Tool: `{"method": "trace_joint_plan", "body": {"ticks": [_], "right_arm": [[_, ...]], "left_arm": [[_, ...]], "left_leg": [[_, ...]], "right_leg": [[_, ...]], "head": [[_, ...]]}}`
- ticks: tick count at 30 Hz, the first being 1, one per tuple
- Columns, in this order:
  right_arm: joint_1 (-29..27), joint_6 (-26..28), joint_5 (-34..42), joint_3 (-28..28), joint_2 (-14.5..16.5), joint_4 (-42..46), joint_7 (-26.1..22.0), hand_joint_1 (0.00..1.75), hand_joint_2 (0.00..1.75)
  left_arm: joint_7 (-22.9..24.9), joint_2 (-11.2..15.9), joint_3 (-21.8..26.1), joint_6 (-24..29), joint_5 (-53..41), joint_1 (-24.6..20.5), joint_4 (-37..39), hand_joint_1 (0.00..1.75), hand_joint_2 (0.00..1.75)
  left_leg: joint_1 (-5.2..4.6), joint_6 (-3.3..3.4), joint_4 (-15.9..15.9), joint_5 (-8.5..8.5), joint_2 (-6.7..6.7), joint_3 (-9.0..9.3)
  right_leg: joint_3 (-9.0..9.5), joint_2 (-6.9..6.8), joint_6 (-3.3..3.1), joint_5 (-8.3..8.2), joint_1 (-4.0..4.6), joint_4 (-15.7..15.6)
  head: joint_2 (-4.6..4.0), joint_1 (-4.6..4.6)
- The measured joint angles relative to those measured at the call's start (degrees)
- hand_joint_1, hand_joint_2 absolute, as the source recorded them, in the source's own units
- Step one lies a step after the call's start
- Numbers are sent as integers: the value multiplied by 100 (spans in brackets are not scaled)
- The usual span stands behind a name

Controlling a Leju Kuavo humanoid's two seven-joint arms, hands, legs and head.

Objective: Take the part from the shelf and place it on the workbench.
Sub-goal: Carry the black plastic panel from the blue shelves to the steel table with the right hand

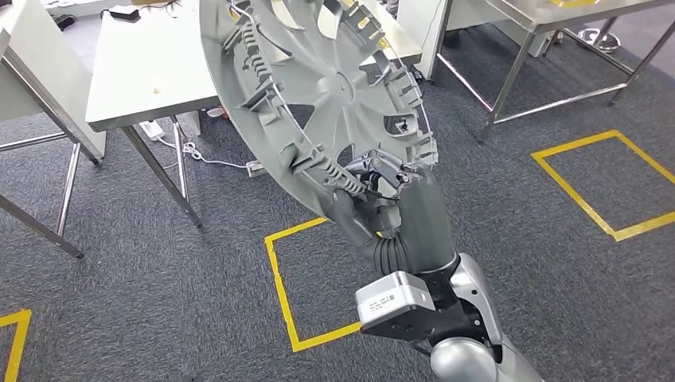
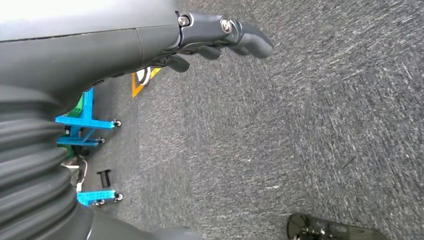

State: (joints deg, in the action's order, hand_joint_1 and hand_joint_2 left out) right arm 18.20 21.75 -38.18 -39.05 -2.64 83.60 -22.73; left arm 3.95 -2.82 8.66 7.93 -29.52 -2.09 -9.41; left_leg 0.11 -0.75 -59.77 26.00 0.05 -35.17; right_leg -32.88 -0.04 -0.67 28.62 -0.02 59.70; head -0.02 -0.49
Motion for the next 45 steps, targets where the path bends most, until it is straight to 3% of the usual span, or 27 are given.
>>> {"method": "trace_joint_plan", "body": {"ticks": [2, 4, 7, 8, 9, 10, 11, 13, 14, 18, 20, 22, 23, 24, 25, 27, 28, 29, 32, 34, 37, 38, 39, 40, 42, 43, 45], "right_arm": [[8, 0, 1, -1, -1, 1, -1, 175, 175], [20, 1, 2, -1, -5, 2, -1, 175, 175], [21, 2, 2, -1, -21, 2, -7, 175, 175], [13, 2, 2, -1, -30, 2, -7, 175, 175], [7, 2, 2, -1, -37, 2, -4, 175, 175], [2, 2, 2, -1, -42, 2, -2, 175, 175], [0, 2, 2, -1, -46, 2, -1, 175, 175], [2, 1, 2, -2, -48, 3, -4, 175, 175], [2, 2, 1, -3, -49, 3, -6, 175, 175], [-2, 6, 0, -4, -50, 5, -4, 175, 175], [-6, 9, -1, -5, -50, 7, -5, 175, 175], [-19, 12, -1, -5, -50, 7, -6, 175, 175], [-31, 12, -1, -5, -51, 7, -5, 175, 175], [-43, 13, 0, -5, -51, 7, -4, 175, 175], [-53, 13, 0, -5, -52, 7, -3, 175, 175], [-59, 14, 0, -5, -53, 7, -3, 175, 175], [-57, 16, 0, -5, -54, 7, -4, 175, 175], [-55, 20, 0, -5, -54, 7, -7, 175, 175], [-55, 31, 2, -4, -55, 11, -5, 175, 175], [-58, 38, 4, -2, -60, 21, -2, 175, 175], [-74, 56, 5, 0, -89, 26, -5, 175, 175], [-88, 63, 5, 1, -103, 26, -4, 175, 175], [-104, 71, 4, 1, -117, 26, -2, 175, 175], [-119, 78, 4, 2, -130, 26, 3, 175, 175], [-137, 95, 4, 2, -152, 27, 7, 175, 175], [-142, 102, 3, 2, -162, 30, 4, 175, 175], [-153, 118, 1, 5, -176, 42, 1, 175, 175]], "left_arm": [[-8, -3, 2, 3, -9, 6, -1, 0, 175], [-26, -1, 5, 5, -15, 5, -2, 0, 175], [-44, 4, 8, 0, -22, -3, -3, 0, 175], [-46, 3, 8, -3, -23, 1, -2, 0, 175], [-48, 2, 8, -7, -24, 4, -2, 0, 175], [-49, 1, 8, -9, -25, 5, -1, 0, 175], [-50, 0, 8, -9, -28, 5, -2, 0, 175], [-51, 2, 8, -11, -38, 0, -3, 0, 175], [-51, 3, 8, -11, -43, 0, -3, 0, 175], [-52, 6, 8, -13, -56, 0, -4, 0, 175], [-55, 3, 8, -15, -61, 0, -5, 0, 175], [-57, 1, 8, -17, -63, 7, -3, 0, 175], [-57, 1, 8, -17, -64, 12, -2, 0, 175], [-57, 2, 8, -17, -64, 17, -2, 0, 175], [-57, 3, 8, -17, -64, 19, -1, 0, 175], [-58, 7, 8, -24, -64, 19, 0, 0, 175], [-61, 8, 8, -35, -64, 15, 1, 0, 175], [-65, 9, 8, -50, -65, 13, 2, 0, 175], [-70, 5, 8, -80, -70, 21, 2, 0, 175], [-72, 2, 10, -82, -84, 24, -2, 0, 175], [-72, 6, 13, -83, -118, 7, -4, 0, 175], [-66, 5, 13, -83, -125, 7, -4, 0, 175], [-60, 3, 13, -83, -129, 10, -4, 0, 175], [-53, 1, 13, -83, -134, 11, -3, 0, 175], [-48, -4, 13, -83, -143, 9, -3, 0, 175], [-48, -5, 13, -83, -149, 5, -3, 0, 175], [-49, -5, 13, -79, -164, -1, -4, 0, 175]], "left_leg": [[16, 39, 38, 2, -17, 20], [51, 98, 82, -2, -22, 65], [61, 146, 84, 25, -26, 93], [63, 146, 77, 41, -31, 101], [65, 139, 70, 59, -38, 113], [70, 125, 61, 80, -47, 132], [74, 105, 50, 107, -56, 154], [63, 42, 28, 159, -75, 178], [55, 6, 26, 179, -81, 183], [72, -129, -12, 244, -70, 189], [79, -171, -486, 483, -47, -37], [81, -194, -1266, 793, -39, -457], [81, -196, -1522, 834, -39, -617], [80, -191, -1571, 755, -39, -681], [80, -179, -1375, 558, -38, -622], [71, -133, -586, 96, -29, -286], [58, -105, -247, -28, -24, -131], [44, -79, -48, -67, -21, -41], [31, 9, 52, -9, -27, 11], [62, 84, 99, 10, -30, 79], [73, 150, 112, 78, -30, 157], [73, 153, 105, 109, -33, 179], [75, 145, 96, 143, -37, 210], [78, 133, 87, 181, -44, 251], [80, 94, 71, 267, -57, 338], [72, 63, 60, 308, -64, 365], [52, -6, 64, 355, -72, 380]], "right_leg": [[8, -7, 64, 21, -8, 2], [-98, -4, 123, 169, -12, 260], [-708, 3, 185, 569, -44, 1330], [-877, 3, 200, 584, -53, 1560], [-932, 2, 207, 479, -61, 1559], [-858, 2, 208, 273, -71, 1315], [-691, 2, 203, 28, -80, 904], [-387, 7, 171, -244, -71, 219], [-318, 10, 144, -268, -60, 61], [-262, 18, -14, -235, -48, -9], [-209, 12, -86, -218, -63, -32], [-171, 10, -125, -178, -49, -31], [-147, 13, -132, -155, -42, -31], [-114, 18, -132, -129, -38, -30], [-67, 23, -124, -98, -36, -30], [35, 27, -91, -23, -32, -30], [63, 28, -65, 11, -25, -23], [72, 28, -36, 33, -20, -21], [79, 26, 66, 69, -22, -40], [7, 24, 138, 175, -25, 152], [-617, 23, 218, 570, -45, 1242], [-833, 23, 232, 619, -52, 1545], [-948, 23, 239, 547, -57, 1635], [-939, 22, 240, 354, -63, 1486], [-659, 20, 224, -143, -73, 731], [-504, 21, 199, -285, -66, 372], [-358, 28, 128, -314, -48, 51]], "head": [[-1, 6], [0, 25], [-1, 48], [0, 49], [0, 50], [0, 51], [0, 51], [0, 52], [0, 51], [0, 39], [0, 13], [2, -7], [1, -8], [0, -9], [0, -9], [-1, -9], [-1, -10], [-1, -7], [-1, 1], [-1, 13], [-1, 34], [0, 35], [0, 36], [0, 36], [0, 36], [0, 39], [-1, 35]]}}
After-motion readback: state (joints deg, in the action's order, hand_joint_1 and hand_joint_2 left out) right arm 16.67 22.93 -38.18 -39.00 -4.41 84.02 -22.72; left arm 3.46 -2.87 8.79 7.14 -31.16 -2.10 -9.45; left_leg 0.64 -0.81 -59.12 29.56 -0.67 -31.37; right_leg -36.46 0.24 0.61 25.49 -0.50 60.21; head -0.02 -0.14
